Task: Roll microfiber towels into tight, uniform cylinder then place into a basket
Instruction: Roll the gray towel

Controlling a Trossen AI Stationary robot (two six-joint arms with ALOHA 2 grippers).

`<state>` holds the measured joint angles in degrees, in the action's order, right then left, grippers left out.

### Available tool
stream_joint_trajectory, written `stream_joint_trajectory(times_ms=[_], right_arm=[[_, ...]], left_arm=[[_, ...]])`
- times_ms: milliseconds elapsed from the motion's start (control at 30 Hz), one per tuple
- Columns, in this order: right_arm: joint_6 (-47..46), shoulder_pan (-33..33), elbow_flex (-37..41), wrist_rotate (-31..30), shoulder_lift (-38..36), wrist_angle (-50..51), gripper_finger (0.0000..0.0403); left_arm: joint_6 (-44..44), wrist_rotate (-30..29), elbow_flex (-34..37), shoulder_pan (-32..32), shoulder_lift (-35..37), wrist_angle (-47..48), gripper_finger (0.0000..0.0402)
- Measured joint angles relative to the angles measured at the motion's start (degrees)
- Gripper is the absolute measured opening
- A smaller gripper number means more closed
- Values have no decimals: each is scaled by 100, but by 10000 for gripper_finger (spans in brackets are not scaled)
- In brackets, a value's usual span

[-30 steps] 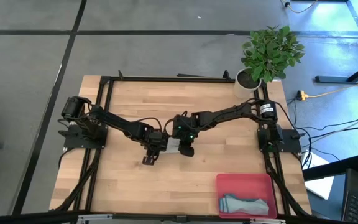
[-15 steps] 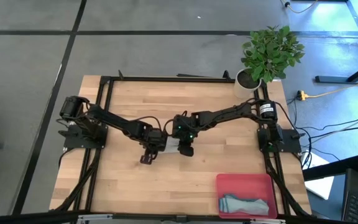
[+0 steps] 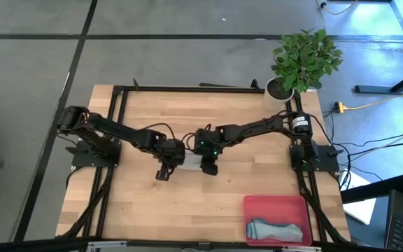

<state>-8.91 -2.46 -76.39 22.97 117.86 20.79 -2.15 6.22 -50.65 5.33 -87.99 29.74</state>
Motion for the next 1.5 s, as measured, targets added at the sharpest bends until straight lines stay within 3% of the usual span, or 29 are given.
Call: stream_joint_trajectory(times_ms=[500, 900, 1500], right_arm=[[18, -7, -21, -12, 284, -89, 29], [25, -4, -17, 5, 302, -120, 29], [40, 2, 1, 155, 308, -163, 28]], left_arm=[[-70, 186, -9, -423, 28, 128, 0], [144, -1186, -17, -474, 20, -115, 0], [8, -1441, -37, -685, -610, -432, 0]])
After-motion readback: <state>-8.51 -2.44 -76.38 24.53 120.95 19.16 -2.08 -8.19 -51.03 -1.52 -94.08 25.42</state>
